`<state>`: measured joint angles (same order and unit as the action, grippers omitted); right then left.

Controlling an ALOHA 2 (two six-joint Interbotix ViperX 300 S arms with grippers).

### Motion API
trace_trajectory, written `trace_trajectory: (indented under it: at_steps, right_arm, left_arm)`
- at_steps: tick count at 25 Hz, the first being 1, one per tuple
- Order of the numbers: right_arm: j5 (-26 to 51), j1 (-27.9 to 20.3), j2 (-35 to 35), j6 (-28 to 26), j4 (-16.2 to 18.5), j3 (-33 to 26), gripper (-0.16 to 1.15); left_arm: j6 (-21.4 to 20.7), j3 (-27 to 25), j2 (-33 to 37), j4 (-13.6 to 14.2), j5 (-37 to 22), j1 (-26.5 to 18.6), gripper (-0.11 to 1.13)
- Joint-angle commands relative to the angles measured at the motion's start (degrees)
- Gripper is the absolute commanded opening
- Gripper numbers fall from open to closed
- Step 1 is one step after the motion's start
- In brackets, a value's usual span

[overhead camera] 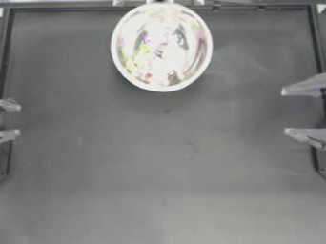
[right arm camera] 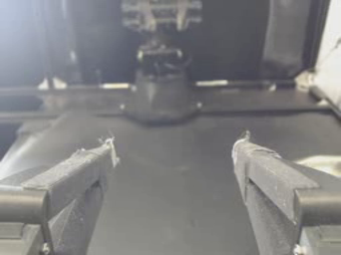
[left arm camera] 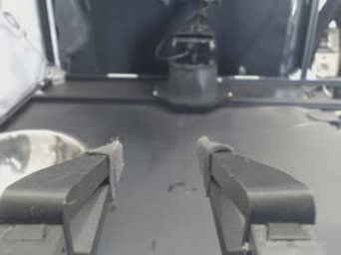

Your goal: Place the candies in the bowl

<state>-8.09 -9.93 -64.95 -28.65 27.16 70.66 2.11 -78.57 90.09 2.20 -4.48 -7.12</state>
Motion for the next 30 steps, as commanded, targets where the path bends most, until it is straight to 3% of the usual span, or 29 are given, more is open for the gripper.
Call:
trace_trajectory:
  at_steps: [1,30]
  right_arm:
    - [-0.09,0.0,0.09,0.0,-0.26,-0.44,0.99]
    - [1.58,-0.09,-11.07,-0.09,-1.58,4.39,0.99]
  left_arm:
    - [0.09,0.35,0.53,-0.26,-0.53,-0.18,0.86]
    - [0.09,0.44,3.25,-1.32,-3.08,-2.2,0.86]
